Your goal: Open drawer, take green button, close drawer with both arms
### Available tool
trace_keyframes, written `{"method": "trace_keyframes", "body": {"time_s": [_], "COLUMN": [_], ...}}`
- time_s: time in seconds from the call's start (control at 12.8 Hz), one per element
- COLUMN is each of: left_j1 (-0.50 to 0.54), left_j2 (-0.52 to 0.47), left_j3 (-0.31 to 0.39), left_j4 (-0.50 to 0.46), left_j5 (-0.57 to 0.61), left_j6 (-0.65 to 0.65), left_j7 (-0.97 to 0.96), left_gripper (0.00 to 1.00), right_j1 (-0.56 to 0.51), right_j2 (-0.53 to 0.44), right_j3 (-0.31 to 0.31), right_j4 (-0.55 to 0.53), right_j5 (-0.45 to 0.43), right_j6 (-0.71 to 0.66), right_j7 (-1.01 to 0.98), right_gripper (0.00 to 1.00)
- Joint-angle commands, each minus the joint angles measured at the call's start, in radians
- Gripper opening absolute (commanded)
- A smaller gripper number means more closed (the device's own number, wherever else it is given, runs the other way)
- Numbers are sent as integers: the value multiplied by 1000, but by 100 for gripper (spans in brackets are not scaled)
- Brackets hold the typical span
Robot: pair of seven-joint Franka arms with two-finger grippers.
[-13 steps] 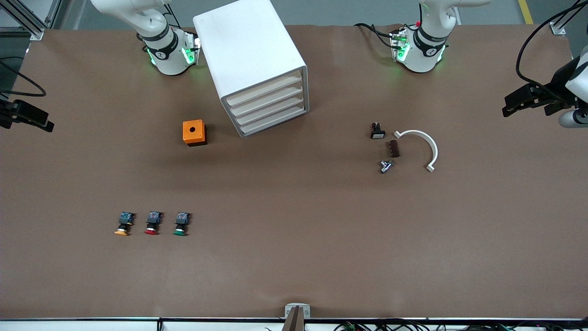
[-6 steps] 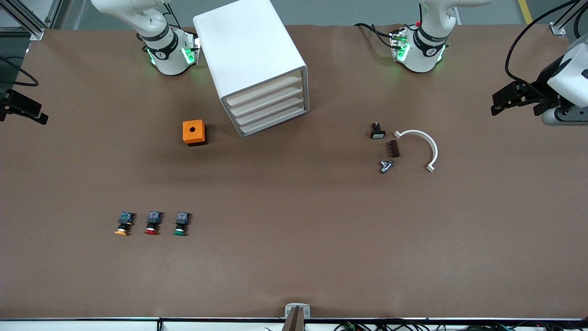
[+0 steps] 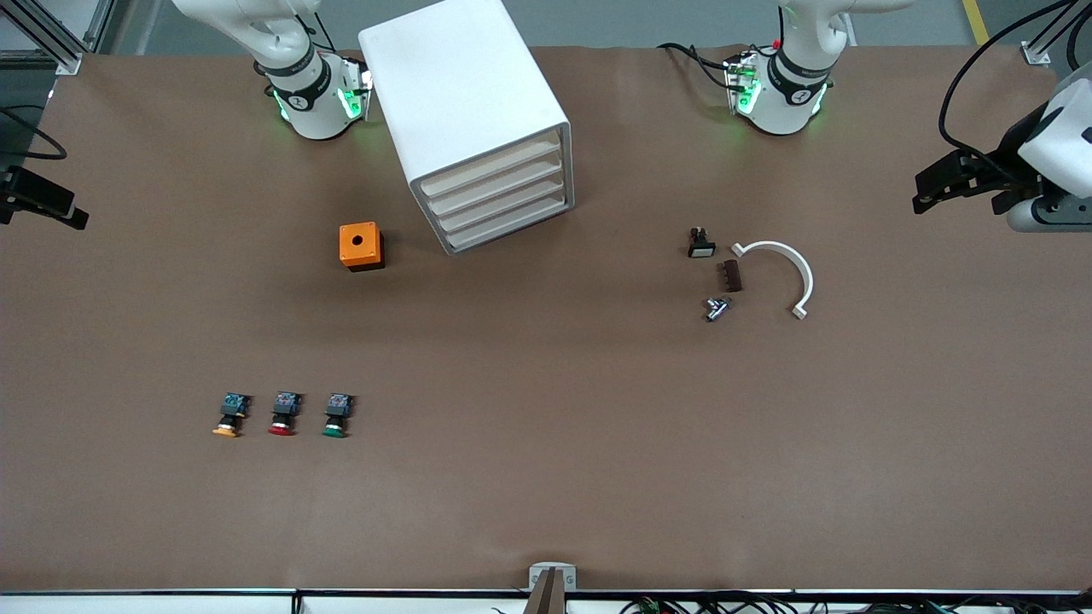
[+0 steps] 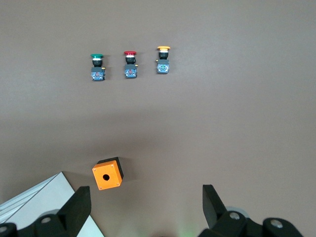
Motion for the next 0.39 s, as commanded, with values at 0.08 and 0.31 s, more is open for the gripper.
{"method": "trace_keyframes", "body": {"time_s": [0.08, 0.31], "left_j1": [2, 0], "left_j2": [-16, -16], "left_j3": [-3, -4], "left_j4": [-3, -3], "left_j5": [19, 19], "left_j6": [7, 3], "left_j7": [11, 1], "left_gripper": [100, 100], "right_j1": [-27, -23], "right_j2": [-118, -132], "right_j3": [32, 26], "right_j4": [-143, -156], "right_j5": [12, 12], "right_j6": [64, 83], "right_j7": [-3, -11], "right_gripper": [100, 100]}}
